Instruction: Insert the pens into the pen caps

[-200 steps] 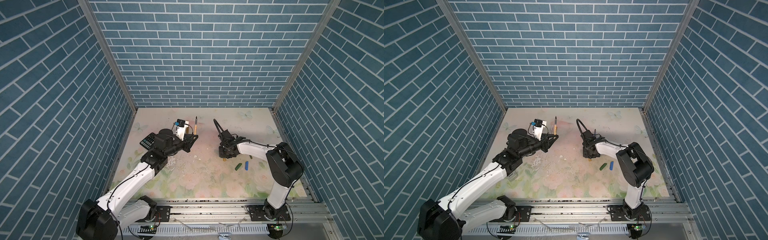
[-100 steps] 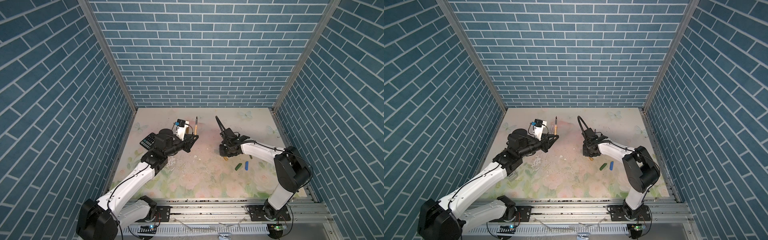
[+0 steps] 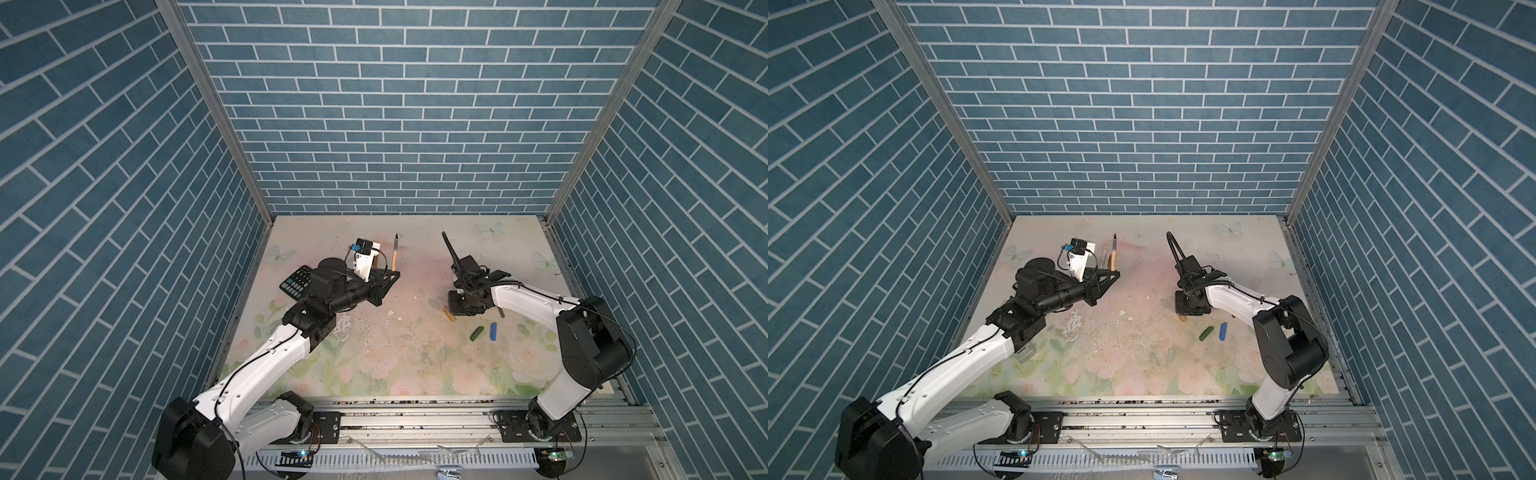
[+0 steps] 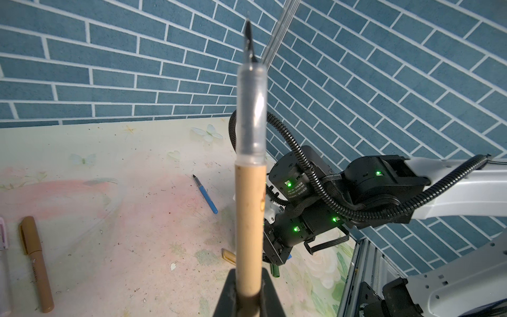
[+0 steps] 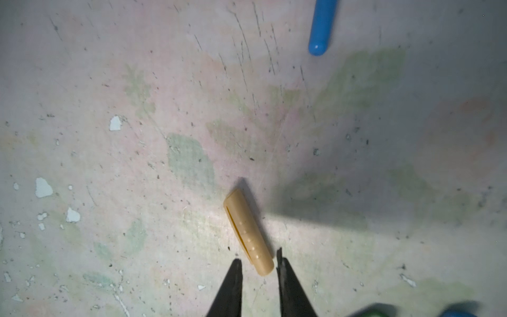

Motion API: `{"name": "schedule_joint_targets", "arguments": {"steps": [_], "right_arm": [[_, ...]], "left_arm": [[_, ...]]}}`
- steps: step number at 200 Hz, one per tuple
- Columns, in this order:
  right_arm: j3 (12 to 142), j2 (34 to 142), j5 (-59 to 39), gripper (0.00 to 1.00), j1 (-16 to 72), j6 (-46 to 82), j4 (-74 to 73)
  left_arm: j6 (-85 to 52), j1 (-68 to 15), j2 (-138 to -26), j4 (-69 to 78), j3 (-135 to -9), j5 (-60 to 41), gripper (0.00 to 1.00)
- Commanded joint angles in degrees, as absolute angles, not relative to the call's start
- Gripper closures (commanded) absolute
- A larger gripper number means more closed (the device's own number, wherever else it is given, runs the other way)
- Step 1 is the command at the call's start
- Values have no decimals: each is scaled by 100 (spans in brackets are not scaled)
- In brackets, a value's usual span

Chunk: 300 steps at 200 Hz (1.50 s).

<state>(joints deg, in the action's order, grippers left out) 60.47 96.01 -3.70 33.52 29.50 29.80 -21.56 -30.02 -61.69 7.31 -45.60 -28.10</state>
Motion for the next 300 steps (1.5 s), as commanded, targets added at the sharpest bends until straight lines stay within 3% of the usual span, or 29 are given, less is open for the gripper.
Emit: {"name": "schedule_joint_targets", "arguments": {"steps": [1, 205, 260, 300], "right_arm": [[5968, 9763, -466, 74, 3316, 2760, 3070], [6069, 10334, -536, 77, 3270, 2869, 2849], [6147, 10204, -888, 67, 3262, 3015, 2632], [6179, 10121, -828, 66, 3200, 2997, 2726]], "left_arm": [[-2162, -3065, -6240, 879, -4618, -2919, 100], [-2143, -3145, -6330, 842, -4649, -2967, 100], [-2142, -3138, -6348, 835, -4654, -2954, 100], [-2131, -3140, -6352, 827, -4663, -2953, 100]]}}
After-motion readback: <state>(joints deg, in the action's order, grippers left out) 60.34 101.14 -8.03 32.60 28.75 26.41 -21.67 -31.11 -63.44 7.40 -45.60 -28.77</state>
